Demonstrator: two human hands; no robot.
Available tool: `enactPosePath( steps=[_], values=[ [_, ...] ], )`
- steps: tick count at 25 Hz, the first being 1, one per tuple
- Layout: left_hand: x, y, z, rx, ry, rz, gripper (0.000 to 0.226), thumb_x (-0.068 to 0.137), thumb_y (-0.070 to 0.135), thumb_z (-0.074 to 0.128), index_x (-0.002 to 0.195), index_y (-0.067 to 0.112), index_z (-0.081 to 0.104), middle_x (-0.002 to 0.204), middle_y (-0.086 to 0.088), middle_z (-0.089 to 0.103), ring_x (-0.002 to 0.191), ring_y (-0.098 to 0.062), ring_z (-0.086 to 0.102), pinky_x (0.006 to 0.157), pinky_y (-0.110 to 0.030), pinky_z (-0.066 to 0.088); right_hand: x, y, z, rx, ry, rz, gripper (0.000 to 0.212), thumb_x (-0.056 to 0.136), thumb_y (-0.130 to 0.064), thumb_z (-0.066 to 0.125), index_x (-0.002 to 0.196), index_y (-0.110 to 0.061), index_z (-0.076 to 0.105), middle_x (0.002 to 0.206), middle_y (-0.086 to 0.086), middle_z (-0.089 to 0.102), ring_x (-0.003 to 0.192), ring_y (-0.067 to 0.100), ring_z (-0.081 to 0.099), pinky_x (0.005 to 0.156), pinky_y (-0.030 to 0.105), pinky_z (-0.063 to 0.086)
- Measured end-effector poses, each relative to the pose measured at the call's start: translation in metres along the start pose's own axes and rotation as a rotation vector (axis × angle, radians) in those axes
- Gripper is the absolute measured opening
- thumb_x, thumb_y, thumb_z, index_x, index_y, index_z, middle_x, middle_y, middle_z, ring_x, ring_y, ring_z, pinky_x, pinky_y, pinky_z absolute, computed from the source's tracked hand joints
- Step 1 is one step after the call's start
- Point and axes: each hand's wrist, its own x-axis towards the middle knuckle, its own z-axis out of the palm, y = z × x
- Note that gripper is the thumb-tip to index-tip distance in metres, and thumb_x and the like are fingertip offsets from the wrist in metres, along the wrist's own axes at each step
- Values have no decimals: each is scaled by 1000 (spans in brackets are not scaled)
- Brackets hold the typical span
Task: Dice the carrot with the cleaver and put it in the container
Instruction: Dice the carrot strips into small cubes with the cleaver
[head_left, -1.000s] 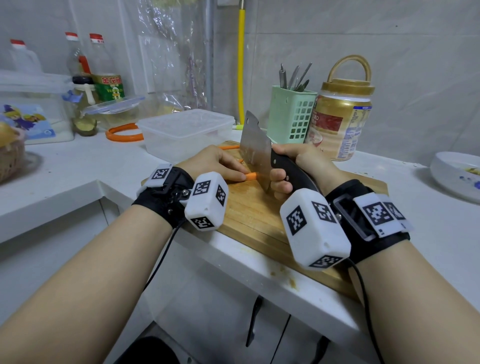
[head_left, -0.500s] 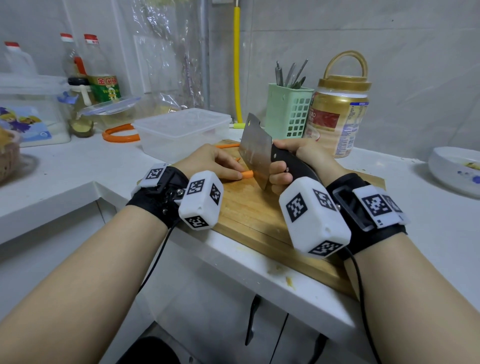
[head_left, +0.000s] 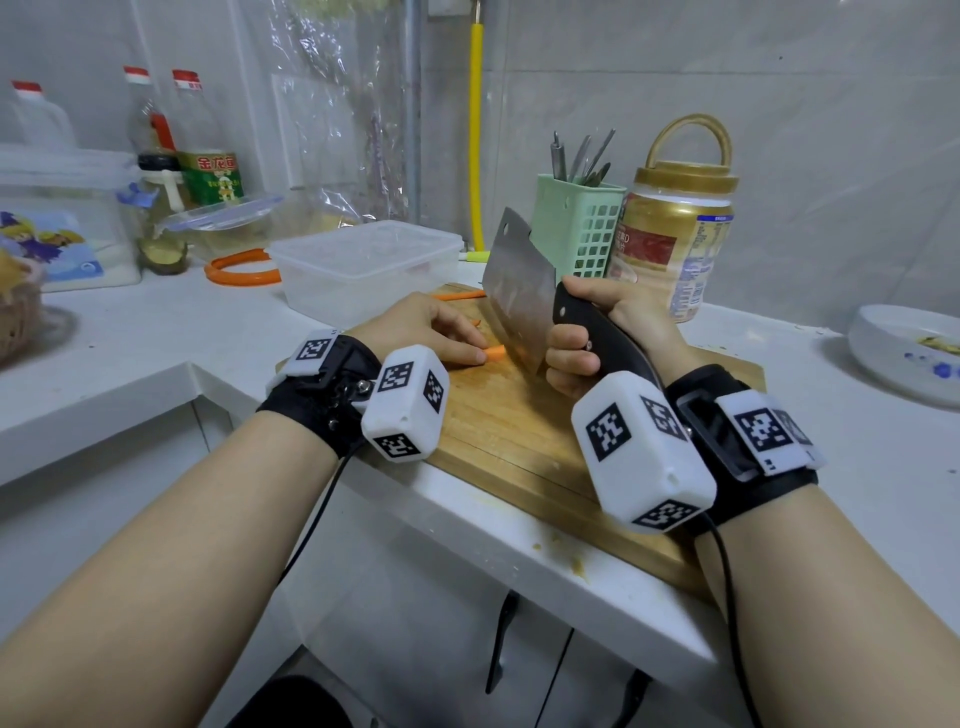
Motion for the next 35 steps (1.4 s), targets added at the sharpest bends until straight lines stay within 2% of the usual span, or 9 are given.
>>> enactPosePath(
  steps=[3, 6, 8, 10, 16, 22, 27, 33, 35],
  values=[
    [-2, 2, 0, 3, -2, 12, 12, 78, 9, 78, 90, 9, 75, 58, 21, 63, 62, 10, 56, 63, -4, 40, 0, 1, 3, -12, -15, 20, 45, 99, -35, 37, 62, -10, 43, 44, 0, 36, 31, 13, 33, 45, 22, 23],
    [-3, 5, 0, -4, -26, 22, 10, 79, 9, 77, 88, 12, 74, 57, 20, 63, 59, 7, 54, 61, -6, 40, 1, 2, 4, -31, -33, 35, 57, 99, -36, 36, 51, -9, 52, 44, 0, 36, 30, 13, 33, 46, 24, 21],
    [-4, 5, 0, -1, -28, 20, 10, 80, 9, 76, 90, 11, 74, 58, 20, 64, 58, 7, 54, 61, -6, 40, 1, 2, 5, -52, -23, 39, 59, 99, -35, 36, 49, -10, 54, 43, 0, 36, 30, 13, 33, 49, 25, 19],
    [-3, 5, 0, -5, -22, 17, 12, 80, 9, 76, 92, 8, 75, 59, 18, 65, 59, 7, 55, 62, -6, 42, 0, 2, 7, -74, -8, 38, 48, 99, -35, 36, 60, -10, 48, 44, 1, 36, 30, 14, 33, 49, 25, 18],
    [-4, 5, 0, -11, -2, 5, 13, 79, 9, 78, 92, 10, 76, 81, 3, 69, 70, 8, 59, 67, -2, 43, 4, 3, 14, -160, 41, 42, 34, 99, -33, 38, 73, -11, 41, 43, 2, 38, 30, 16, 34, 53, 28, 19],
    [-4, 4, 0, -55, -11, 1, 16, 76, 8, 80, 81, 23, 76, 79, 12, 73, 85, 8, 63, 72, 1, 42, 15, 2, 15, -197, 81, 104, 24, 97, -34, 43, 93, -10, 41, 45, 3, 40, 31, 16, 35, 42, 18, 30],
    [-5, 7, 0, -36, -8, -12, 15, 76, 9, 80, 84, 21, 76, 79, 11, 72, 77, 10, 62, 71, -1, 43, 16, 1, 10, -186, 36, 106, 33, 98, -35, 39, 77, -10, 42, 43, 1, 38, 31, 14, 34, 44, 20, 24],
    [-1, 20, 9, 23, -1, -115, 16, 75, 15, 82, 80, 28, 76, 79, 14, 72, 83, 2, 62, 76, -8, 45, 16, -2, 1, -148, 29, 101, 29, 97, -36, 43, 79, -14, 38, 43, 0, 38, 31, 13, 34, 42, 16, 25],
    [2, 30, 16, 47, -12, -141, 15, 75, 12, 82, 84, 23, 76, 76, 12, 70, 75, 2, 59, 65, -3, 44, 13, -5, -4, -127, 38, 102, 26, 96, -35, 46, 83, -15, 36, 43, 0, 38, 30, 13, 35, 41, 14, 26]
  ],
)
